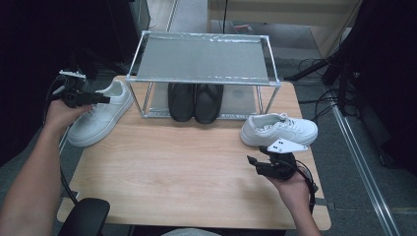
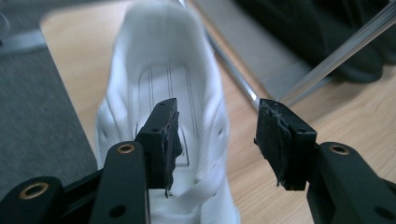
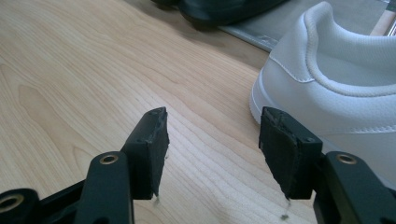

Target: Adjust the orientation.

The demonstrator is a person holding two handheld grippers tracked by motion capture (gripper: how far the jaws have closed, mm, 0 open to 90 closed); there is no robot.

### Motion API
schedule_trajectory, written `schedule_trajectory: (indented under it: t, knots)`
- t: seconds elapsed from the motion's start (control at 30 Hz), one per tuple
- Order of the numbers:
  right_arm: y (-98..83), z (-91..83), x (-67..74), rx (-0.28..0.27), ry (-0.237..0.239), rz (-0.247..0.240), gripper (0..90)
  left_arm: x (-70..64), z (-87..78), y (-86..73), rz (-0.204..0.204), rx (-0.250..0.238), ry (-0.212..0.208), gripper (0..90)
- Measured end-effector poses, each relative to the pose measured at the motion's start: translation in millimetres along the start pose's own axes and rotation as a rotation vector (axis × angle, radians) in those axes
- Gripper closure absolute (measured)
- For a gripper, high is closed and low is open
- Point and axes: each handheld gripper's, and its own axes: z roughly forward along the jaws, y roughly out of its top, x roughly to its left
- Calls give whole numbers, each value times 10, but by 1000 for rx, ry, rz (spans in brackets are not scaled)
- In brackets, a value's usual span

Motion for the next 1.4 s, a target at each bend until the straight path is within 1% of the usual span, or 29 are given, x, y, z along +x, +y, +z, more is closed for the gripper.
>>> schedule_trajectory:
  t: [0.07, 0.1, 0.17, 0.23, 0.27, 0.33, 0.37, 0.4, 0.47, 0.5, 0.53, 0.57, 0.67, 0.7, 0.73, 0.8, 0.87, 0.9, 0.97, 1.0, 1.1, 1.2, 1.3, 1.33, 1.4]
  knots:
    - [1, 15, -2, 5, -1, 3, 437, 21, 58, -53, -8, 20, -5, 503]
    - [2, 20, -1, 8, 1, 2, 437, 32, 82, -80, -11, 20, -10, 511]
    - [6, 33, 3, 11, 2, -1, 437, 35, 120, -125, -16, 3, -22, 535]
    - [10, 47, 10, 15, 2, -8, 436, 13, 158, -149, -2, -8, -29, 546]
    - [11, 51, 16, 19, 1, -8, 436, 1, 176, -152, 5, -5, -34, 551]
    - [13, 61, 22, 20, 1, -14, 435, -29, 217, -148, 16, 5, -32, 568]
    - [14, 66, 22, 22, 1, -18, 432, -43, 238, -147, 19, 9, -23, 580]
    - [16, 72, 27, 25, 3, -16, 432, -48, 249, -143, 25, 18, -20, 597]
    - [18, 82, 34, 27, 4, -19, 431, -66, 272, -140, 29, 31, -4, 667]
    - [19, 85, 34, 26, 6, -22, 431, -75, 285, -139, 31, 38, 17, 708]
    - [19, 86, 37, 28, 6, -23, 431, -70, 277, -135, 29, 38, 26, 778]
    - [19, 88, 36, 27, 7, -25, 430, -63, 274, -133, 15, 39, 21, 796]
    - [17, 84, 30, 26, 5, -20, 429, -70, 257, -120, 7, 50, 18, 816]
    - [17, 83, 29, 26, 5, -17, 429, -74, 237, -121, 15, 49, 18, 822]
    - [18, 83, 19, 24, 4, -15, 428, -72, 224, -125, 13, 47, 16, 828]
    - [22, 81, 11, 25, 5, -9, 426, -57, 175, -126, -4, 38, 13, 830]
    - [24, 80, 8, 26, 5, -8, 426, -40, 84, -127, -31, 12, 6, 831]
    - [22, 81, 8, 28, 6, -10, 425, -33, 29, -119, -59, 0, -6, 831]
    - [20, 87, 7, 30, 8, -18, 425, -43, -49, -104, -80, -17, -21, 832]
    - [22, 91, 7, 32, 10, -21, 426, -61, -90, -90, -86, -21, -22, 832]
    - [41, 113, 8, 31, 18, -26, 426, -142, -200, -59, -88, -21, -23, 832]
    - [71, 141, 18, 26, 28, -33, 424, -220, -294, -72, -93, -10, -33, 832]
    - [96, 163, 35, 28, 41, -45, 422, -294, -357, -142, -89, 3, -30, 831]
    - [107, 177, 36, 28, 46, -53, 422, -314, -370, -171, -92, 5, -28, 831]
    - [126, 201, 35, 26, 60, -52, 421, -351, -403, -222, -99, 18, -20, 832]
